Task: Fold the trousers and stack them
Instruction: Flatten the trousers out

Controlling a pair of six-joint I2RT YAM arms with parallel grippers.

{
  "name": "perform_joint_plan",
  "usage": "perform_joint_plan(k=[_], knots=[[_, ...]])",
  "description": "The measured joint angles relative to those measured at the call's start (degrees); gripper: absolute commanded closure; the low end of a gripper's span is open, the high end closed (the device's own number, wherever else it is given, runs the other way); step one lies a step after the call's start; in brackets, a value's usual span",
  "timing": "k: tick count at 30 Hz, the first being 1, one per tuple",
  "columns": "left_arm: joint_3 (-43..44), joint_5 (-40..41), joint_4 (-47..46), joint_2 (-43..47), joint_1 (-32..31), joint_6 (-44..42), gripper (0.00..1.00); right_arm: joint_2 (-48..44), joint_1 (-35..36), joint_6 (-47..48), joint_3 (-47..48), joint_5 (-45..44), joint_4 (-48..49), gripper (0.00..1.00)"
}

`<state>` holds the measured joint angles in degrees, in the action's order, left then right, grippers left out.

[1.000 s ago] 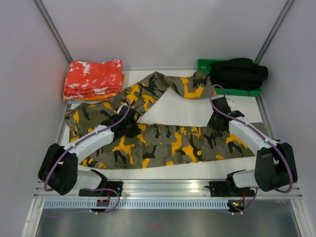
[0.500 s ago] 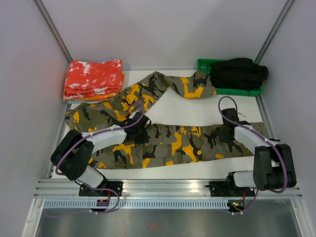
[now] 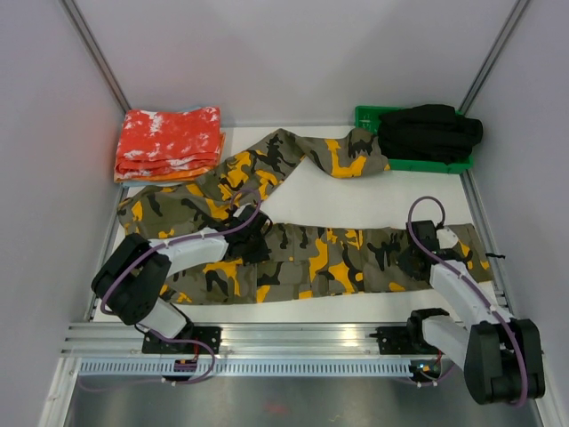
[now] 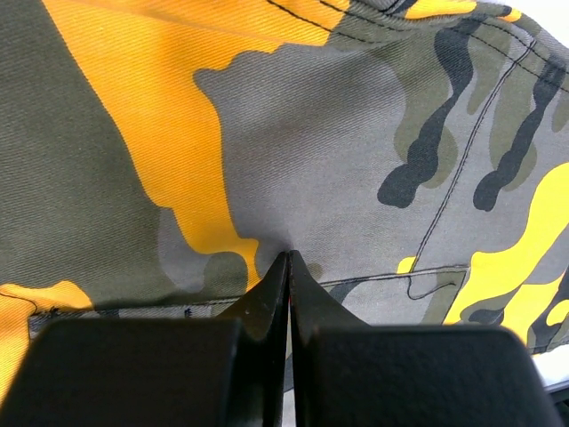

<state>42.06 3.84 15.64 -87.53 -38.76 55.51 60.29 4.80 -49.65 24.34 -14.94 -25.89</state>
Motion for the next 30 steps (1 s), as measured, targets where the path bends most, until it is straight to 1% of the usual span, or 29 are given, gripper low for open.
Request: perform_joint_plan(k=[4,10,14,17,20,22,24,27,30], knots=[[-0.26,0.00,-0.31,0.13,0.00,0.13,0.98,-5.64,0.63,-4.63,-0.98,-2.27,-7.61,1.00],[-1.05,0.04,-0.83,0.83,-0.02,0.37,0.98,-11.17,1.49,-9.35,-3.15,-2.38,-12.09,1.00],[-1.16,0.07,0.04,1.62,-0.02,0.35,0.98,-11.47,2.23,-7.87,-2.86,-0.63,-12.15,1.00],[-1.09,0.09,1.18,3.26,-0.28,-0.11,0.98,-10.08,2.40,-5.38,1.25,-1.25,-13.14,1.00],[-0.20,0.13,2.23,5.27,-0.72,-1.20,0.98,-4.87,2.40,-1.77,10.49,-4.42,-13.09,1.00],[0.92,0.26,2.56,6.08,-1.01,-2.01,0.98,0.46,2.08,0.37,17.07,-6.51,-12.74,1.00],[1.66,0.50,2.67,6.67,-1.20,-2.58,0.98,7.65,1.42,2.60,24.06,-9.73,-11.45,1.00],[1.75,0.63,3.02,7.41,-1.25,-2.99,0.98,15.69,-0.20,3.93,28.68,-12.79,-10.93,1.00],[1.73,0.74,3.76,8.11,-1.25,-3.13,0.98,22.32,-3.19,3.96,29.07,-14.25,-11.30,1.00]])
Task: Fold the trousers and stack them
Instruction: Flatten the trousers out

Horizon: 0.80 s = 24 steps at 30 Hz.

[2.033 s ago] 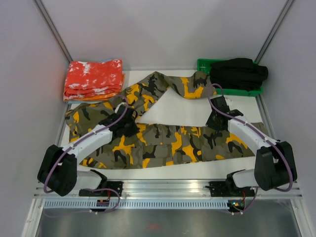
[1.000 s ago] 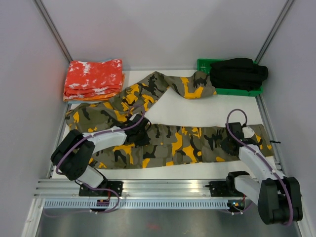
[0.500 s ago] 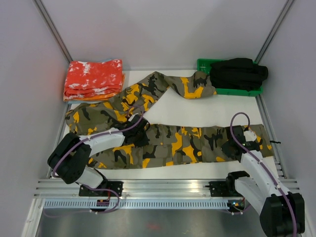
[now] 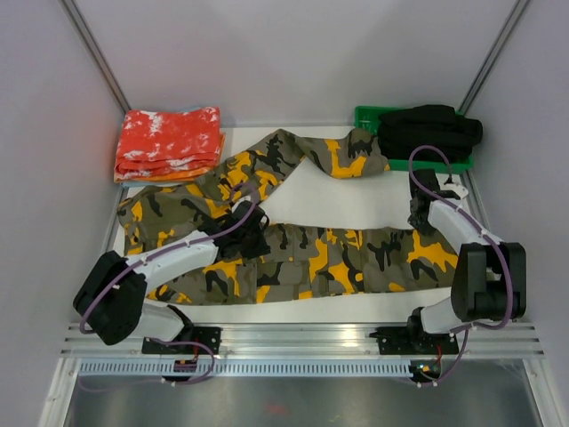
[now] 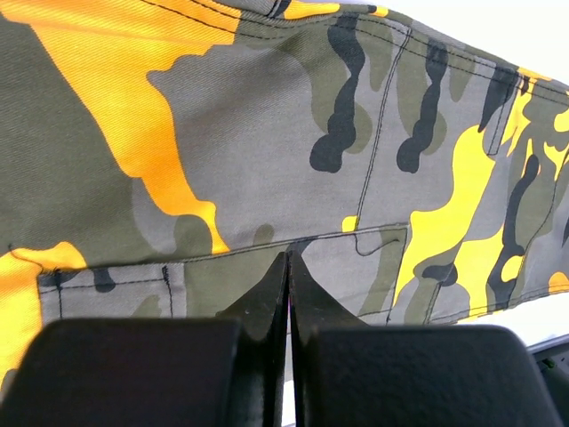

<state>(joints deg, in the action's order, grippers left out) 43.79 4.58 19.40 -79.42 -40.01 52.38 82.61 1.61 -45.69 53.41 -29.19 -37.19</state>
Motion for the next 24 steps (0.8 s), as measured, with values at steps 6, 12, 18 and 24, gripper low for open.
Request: perform_joint_plan(k=[6,12,18,24], knots=[[-0.52,0.28,0.66,2.67,0.00,-0.02,0.98,4.74,-7.80,-0.04,-3.19,-1.95,-0.07,1.00],[-1.29,1.01,1.05,4.04,0.00,-0.02,0.98,8.66,-12.31,0.79,-4.20,-3.54,2.75,1.00],[-1.33,1.27,1.60,4.04,0.00,-0.26,0.98,9.14,-18.38,0.74,-5.60,-1.11,6.29,1.00],[-1.33,1.33,1.60,4.04,0.00,-0.48,0.98,5.35,-25.88,-2.27,-9.66,-1.42,10.27,1.00]])
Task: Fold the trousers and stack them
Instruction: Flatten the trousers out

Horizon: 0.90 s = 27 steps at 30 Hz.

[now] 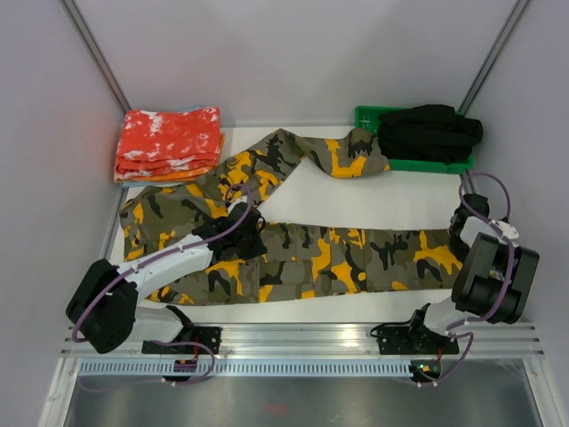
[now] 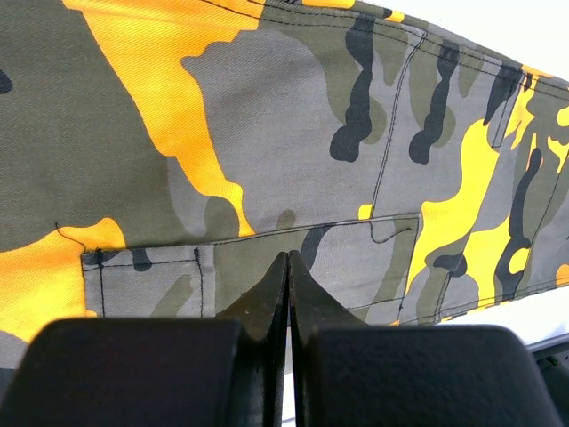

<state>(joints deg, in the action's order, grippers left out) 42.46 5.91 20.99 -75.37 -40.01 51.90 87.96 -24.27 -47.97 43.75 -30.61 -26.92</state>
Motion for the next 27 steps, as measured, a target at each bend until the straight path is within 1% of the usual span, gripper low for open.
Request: perform_joint_plan(k=[4,8,17,22,23,24,26,27], knots=[[0.00,-0.02,0.00,-0.02,0.00,-0.20,0.98,-5.68,-3.85,-2.89,-5.20,-1.07,-0.72,1.00],[0.00,0.09,0.20,-0.24,0.00,-0.26,0.98,-9.97,-4.85,-5.27,-8.66,-2.34,-3.50,1.00],[0.00,1.92,2.60,-0.37,0.00,-0.26,0.98,-10.88,-6.60,-9.22,-8.90,-2.25,-6.03,1.00],[0.37,3.15,4.00,-0.28,0.00,-0.31,0.97,-14.84,-7.67,-9.22,-11.08,-0.70,-8.26,1.00],[0.76,3.54,4.66,-0.26,0.02,-0.31,0.95,-15.54,-7.74,-8.61,-11.10,0.39,-8.92,1.00],[1.36,4.17,5.55,-0.20,0.02,-0.33,0.86,-16.17,-7.76,-8.02,-11.10,1.14,-9.29,1.00],[2.78,5.14,6.99,0.35,0.26,-0.63,0.75,-18.67,-7.76,-5.77,-10.75,3.56,-10.05,1.00],[3.61,5.55,7.52,0.76,0.61,-0.83,0.61,-20.59,-7.78,-4.00,-10.40,5.70,-9.94,1.00]])
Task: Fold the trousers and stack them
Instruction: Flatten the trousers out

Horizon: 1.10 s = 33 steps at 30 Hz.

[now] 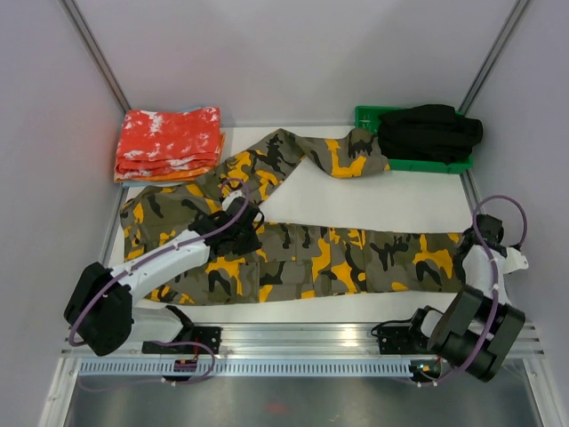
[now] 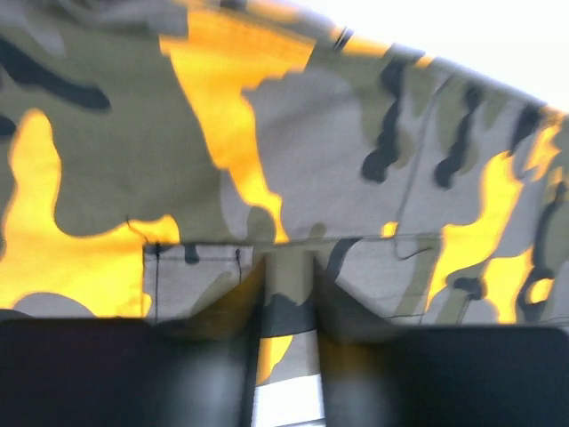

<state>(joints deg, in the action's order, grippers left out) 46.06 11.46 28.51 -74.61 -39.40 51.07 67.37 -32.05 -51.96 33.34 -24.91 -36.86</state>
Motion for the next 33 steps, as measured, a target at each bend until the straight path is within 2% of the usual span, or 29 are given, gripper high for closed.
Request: perform_joint_plan(k=[1,3,4,5,6,7,9,11,13,17,26,33], knots=[[0.90,0.11,0.33,0.46,0.57,-0.39,0.52,-2.16,0.07,1.70,0.72,2.40,0.20,0.99],[2.78,-0.02,0.61,1.27,2.34,-1.42,0.32,-5.57,1.20,4.74,3.87,7.26,0.63,0.80],[3.74,-0.09,0.57,1.62,3.45,-1.75,0.26,-6.38,2.40,5.90,6.03,9.29,1.57,0.73],[4.72,-0.57,0.59,1.99,5.11,-2.25,0.20,-6.43,4.61,7.10,8.59,11.28,2.29,0.52],[5.62,-1.09,0.59,2.47,6.73,-2.78,0.10,-6.08,6.82,7.65,11.15,13.46,3.65,0.43],[6.34,-1.46,0.59,3.02,8.72,-3.43,0.06,-5.51,9.31,8.57,13.35,14.71,4.48,0.24],[7.13,-3.13,0.61,4.61,13.25,-4.22,0.02,-4.02,15.69,10.25,17.84,16.87,8.04,0.12],[7.15,-4.55,0.92,6.27,17.94,-4.74,0.01,-1.73,22.29,12.26,21.38,18.78,11.89,0.06],[7.02,-5.77,1.46,7.98,22.97,-5.55,0.01,2.47,27.41,14.71,25.27,20.39,14.64,0.06],[5.62,-7.69,2.51,10.69,28.22,-6.84,0.00,17.20,33.62,18.91,37.18,22.16,17.25,0.05],[2.29,-10.25,4.17,12.61,29.51,-8.46,0.00,40.28,35.08,20.59,50.03,21.11,18.80,0.04],[2.29,-10.32,4.57,11.89,31.43,-9.31,0.00,46.97,35.08,21.14,53.20,18.14,18.27,0.04]])
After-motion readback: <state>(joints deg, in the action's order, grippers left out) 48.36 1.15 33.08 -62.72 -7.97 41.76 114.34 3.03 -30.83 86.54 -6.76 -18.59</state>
